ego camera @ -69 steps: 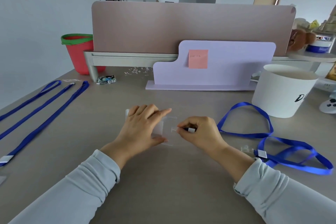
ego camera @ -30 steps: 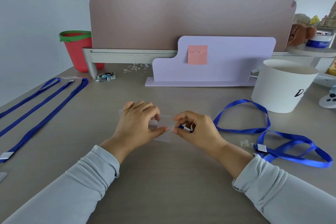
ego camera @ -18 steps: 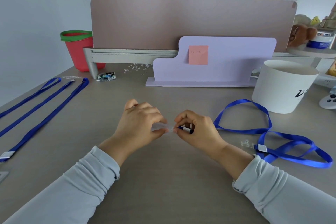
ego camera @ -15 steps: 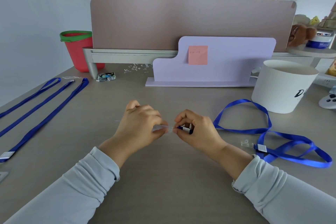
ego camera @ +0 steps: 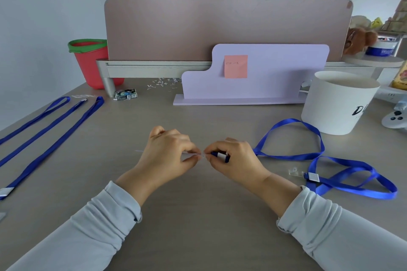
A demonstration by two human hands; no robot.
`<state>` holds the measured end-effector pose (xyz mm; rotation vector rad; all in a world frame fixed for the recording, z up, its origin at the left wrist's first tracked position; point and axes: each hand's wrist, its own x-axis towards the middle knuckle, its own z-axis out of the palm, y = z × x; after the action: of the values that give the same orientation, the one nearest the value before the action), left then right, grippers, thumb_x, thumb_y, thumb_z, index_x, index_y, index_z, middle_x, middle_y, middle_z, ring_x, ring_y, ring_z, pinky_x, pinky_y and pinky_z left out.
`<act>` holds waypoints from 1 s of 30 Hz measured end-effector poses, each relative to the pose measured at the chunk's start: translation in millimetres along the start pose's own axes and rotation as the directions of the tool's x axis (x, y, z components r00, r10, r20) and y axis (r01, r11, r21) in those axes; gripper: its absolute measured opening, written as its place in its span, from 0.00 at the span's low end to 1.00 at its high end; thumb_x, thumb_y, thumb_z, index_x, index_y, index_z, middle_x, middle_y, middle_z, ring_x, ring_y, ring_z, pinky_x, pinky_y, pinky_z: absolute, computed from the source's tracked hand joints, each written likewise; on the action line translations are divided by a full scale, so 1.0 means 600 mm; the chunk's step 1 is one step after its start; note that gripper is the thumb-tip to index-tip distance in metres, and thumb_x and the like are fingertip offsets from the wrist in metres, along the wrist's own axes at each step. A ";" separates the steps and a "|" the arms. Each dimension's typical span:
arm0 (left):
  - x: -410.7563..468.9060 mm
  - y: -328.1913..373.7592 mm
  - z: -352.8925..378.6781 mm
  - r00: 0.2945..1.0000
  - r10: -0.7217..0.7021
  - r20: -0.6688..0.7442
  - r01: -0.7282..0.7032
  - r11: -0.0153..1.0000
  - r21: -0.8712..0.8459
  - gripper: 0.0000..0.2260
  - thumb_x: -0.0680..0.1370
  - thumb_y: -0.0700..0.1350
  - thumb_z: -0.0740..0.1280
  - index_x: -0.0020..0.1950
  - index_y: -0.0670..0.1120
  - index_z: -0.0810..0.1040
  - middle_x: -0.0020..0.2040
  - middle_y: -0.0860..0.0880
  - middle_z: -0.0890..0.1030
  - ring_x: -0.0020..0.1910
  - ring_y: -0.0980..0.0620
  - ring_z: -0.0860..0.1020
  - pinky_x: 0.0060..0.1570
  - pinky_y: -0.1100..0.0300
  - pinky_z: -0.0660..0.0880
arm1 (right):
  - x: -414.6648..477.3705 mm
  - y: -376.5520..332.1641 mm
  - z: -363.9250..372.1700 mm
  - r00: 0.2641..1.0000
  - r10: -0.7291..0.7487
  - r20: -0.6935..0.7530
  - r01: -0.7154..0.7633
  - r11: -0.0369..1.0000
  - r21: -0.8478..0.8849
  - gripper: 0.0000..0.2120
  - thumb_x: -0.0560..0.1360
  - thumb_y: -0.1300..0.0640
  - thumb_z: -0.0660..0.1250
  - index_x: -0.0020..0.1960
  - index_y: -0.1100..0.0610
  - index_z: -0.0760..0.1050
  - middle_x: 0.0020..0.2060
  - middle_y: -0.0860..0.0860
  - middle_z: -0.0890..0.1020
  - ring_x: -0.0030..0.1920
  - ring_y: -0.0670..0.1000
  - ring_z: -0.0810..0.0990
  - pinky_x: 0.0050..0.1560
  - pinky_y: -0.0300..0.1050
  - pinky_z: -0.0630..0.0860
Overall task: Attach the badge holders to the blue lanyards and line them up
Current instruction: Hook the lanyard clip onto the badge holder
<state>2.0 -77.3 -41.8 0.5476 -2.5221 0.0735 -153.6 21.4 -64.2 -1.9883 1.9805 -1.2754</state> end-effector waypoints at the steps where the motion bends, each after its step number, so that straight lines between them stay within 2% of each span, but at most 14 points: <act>1: 0.000 0.000 0.000 1.000 -0.001 0.002 0.001 1.000 0.002 0.13 0.69 0.58 0.57 0.37 0.58 0.82 0.31 0.58 0.78 0.35 0.56 0.77 0.37 0.59 0.48 | 0.000 0.000 0.000 1.000 -0.003 0.010 0.003 1.000 -0.016 0.06 0.71 0.62 0.68 0.45 0.56 0.82 0.38 0.47 0.84 0.41 0.46 0.73 0.38 0.30 0.69; 4: -0.001 0.003 -0.001 1.000 0.012 0.004 -0.012 1.000 0.000 0.13 0.68 0.57 0.58 0.35 0.57 0.81 0.30 0.58 0.78 0.35 0.56 0.77 0.38 0.60 0.49 | 0.000 0.001 0.000 0.999 -0.008 0.033 0.010 0.999 -0.050 0.06 0.70 0.62 0.67 0.44 0.56 0.82 0.37 0.49 0.83 0.36 0.44 0.73 0.38 0.32 0.68; 10: -0.001 0.011 -0.001 1.000 -0.006 0.007 0.006 1.000 -0.017 0.12 0.68 0.55 0.58 0.34 0.55 0.80 0.30 0.57 0.77 0.35 0.55 0.76 0.40 0.60 0.50 | 0.002 0.000 0.005 0.999 -0.007 0.032 0.009 0.998 -0.056 0.04 0.70 0.61 0.67 0.43 0.57 0.80 0.35 0.51 0.82 0.37 0.49 0.75 0.39 0.41 0.72; 14: 0.000 0.013 0.001 1.000 -0.019 0.013 0.020 1.000 -0.020 0.14 0.68 0.55 0.57 0.34 0.55 0.80 0.30 0.57 0.77 0.36 0.54 0.76 0.43 0.57 0.57 | 0.002 0.000 0.004 0.999 -0.017 0.031 0.018 0.999 -0.045 0.03 0.69 0.63 0.68 0.41 0.58 0.80 0.34 0.50 0.80 0.34 0.47 0.74 0.37 0.36 0.69; 19: 0.002 0.011 0.002 1.000 -0.022 -0.003 0.022 1.000 -0.020 0.13 0.68 0.56 0.57 0.33 0.54 0.80 0.30 0.56 0.77 0.36 0.55 0.76 0.43 0.57 0.56 | 0.003 -0.003 0.003 1.000 -0.008 0.031 0.008 1.000 -0.008 0.02 0.69 0.63 0.69 0.40 0.58 0.80 0.32 0.42 0.76 0.33 0.39 0.73 0.34 0.30 0.67; 23: 0.003 0.014 0.002 0.999 -0.019 -0.026 0.018 1.000 -0.018 0.13 0.68 0.55 0.58 0.32 0.53 0.80 0.29 0.56 0.78 0.33 0.55 0.76 0.42 0.57 0.58 | 0.003 -0.006 0.001 1.000 0.021 0.018 -0.022 0.998 0.063 0.02 0.70 0.65 0.69 0.40 0.61 0.80 0.30 0.39 0.75 0.32 0.37 0.75 0.34 0.27 0.67; 26: 0.004 0.014 -0.001 0.999 0.002 -0.041 -0.003 1.000 -0.020 0.12 0.68 0.54 0.59 0.32 0.53 0.80 0.29 0.56 0.77 0.32 0.56 0.76 0.41 0.58 0.55 | 0.003 -0.008 -0.003 0.999 0.025 0.036 -0.028 0.998 0.064 0.02 0.70 0.64 0.69 0.41 0.60 0.80 0.31 0.37 0.75 0.32 0.37 0.74 0.34 0.27 0.67; 30: 0.004 0.014 -0.001 0.999 0.012 -0.039 -0.013 0.999 -0.034 0.11 0.68 0.54 0.59 0.33 0.53 0.80 0.30 0.56 0.77 0.31 0.56 0.76 0.39 0.58 0.53 | 0.005 -0.002 -0.006 0.997 0.009 0.074 -0.009 1.000 0.004 0.04 0.71 0.62 0.67 0.42 0.57 0.80 0.33 0.43 0.78 0.33 0.41 0.74 0.34 0.29 0.66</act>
<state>-2.8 -70.2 -39.3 0.5114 -2.4841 0.0447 -155.0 20.6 -59.4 -1.9920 1.9491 -1.1845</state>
